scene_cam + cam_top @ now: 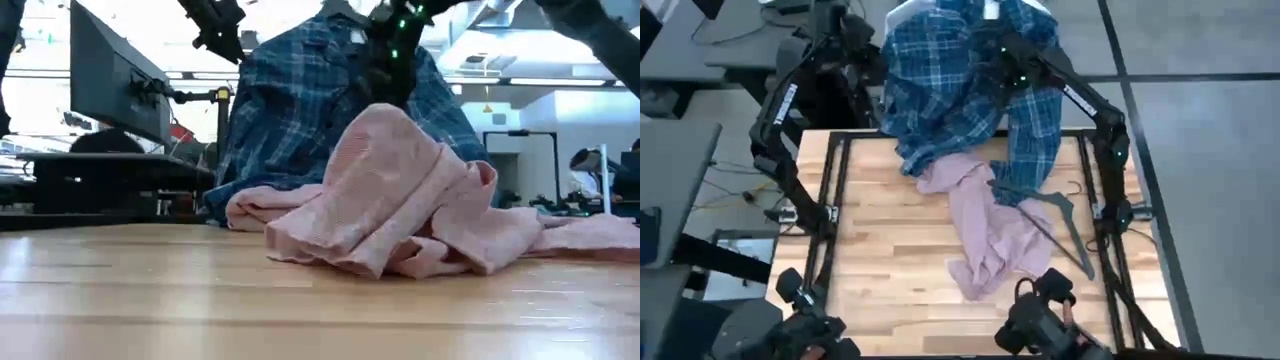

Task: Hang clothes
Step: Hang the blue long sleeve on the hanger rack

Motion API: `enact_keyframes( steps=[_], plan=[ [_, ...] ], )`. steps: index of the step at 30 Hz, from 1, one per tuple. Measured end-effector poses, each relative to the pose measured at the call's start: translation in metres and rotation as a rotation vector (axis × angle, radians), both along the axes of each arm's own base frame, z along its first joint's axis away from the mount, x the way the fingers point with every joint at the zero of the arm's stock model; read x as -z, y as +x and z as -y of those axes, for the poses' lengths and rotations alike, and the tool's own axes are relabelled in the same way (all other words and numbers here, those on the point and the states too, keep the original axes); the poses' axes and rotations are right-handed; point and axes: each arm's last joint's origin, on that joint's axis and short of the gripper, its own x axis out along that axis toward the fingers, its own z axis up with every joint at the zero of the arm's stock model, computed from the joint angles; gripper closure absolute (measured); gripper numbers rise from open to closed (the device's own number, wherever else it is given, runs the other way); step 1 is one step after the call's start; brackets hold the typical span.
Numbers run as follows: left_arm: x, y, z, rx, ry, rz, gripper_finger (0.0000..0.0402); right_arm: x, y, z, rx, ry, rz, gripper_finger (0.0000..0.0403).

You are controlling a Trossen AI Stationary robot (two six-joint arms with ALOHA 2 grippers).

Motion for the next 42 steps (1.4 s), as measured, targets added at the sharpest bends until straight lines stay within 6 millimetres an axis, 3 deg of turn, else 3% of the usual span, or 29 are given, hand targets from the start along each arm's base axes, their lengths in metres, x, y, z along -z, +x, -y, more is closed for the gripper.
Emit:
enact_keyframes(
  steps=[8,15,20,25,35,37,40,42],
  plan=[
    [0.013,-0.012,0.005,0.000,-0.143,-0.092,0.0260,-0.017,-0.005,-0.010,-0.014,-0.040,0.044,0.0101],
    [0.030,-0.023,-0.015,-0.012,-0.163,-0.033,0.0260,-0.019,-0.005,-0.012,-0.042,-0.029,0.070,0.0101],
    [0.061,-0.022,-0.029,-0.016,-0.189,-0.088,0.0260,-0.018,-0.004,-0.014,-0.054,-0.016,0.065,0.0101],
    [0.085,-0.023,-0.047,-0.023,-0.123,-0.108,0.0260,-0.017,-0.004,-0.015,-0.067,0.009,0.061,0.0101],
    [0.109,-0.015,-0.064,-0.019,0.011,-0.044,0.0263,-0.015,-0.005,-0.018,-0.060,0.034,0.050,0.0101],
    [0.111,-0.014,-0.066,-0.028,0.023,-0.029,0.0282,-0.016,-0.005,-0.018,-0.062,0.034,0.051,0.0101],
    [0.111,-0.013,-0.069,-0.031,0.055,-0.018,0.0358,-0.016,-0.004,-0.019,-0.064,0.031,0.054,0.0101],
    [0.109,-0.013,-0.070,-0.059,0.086,-0.024,0.0388,-0.016,-0.004,-0.019,-0.068,0.028,0.053,0.0101]
  ],
)
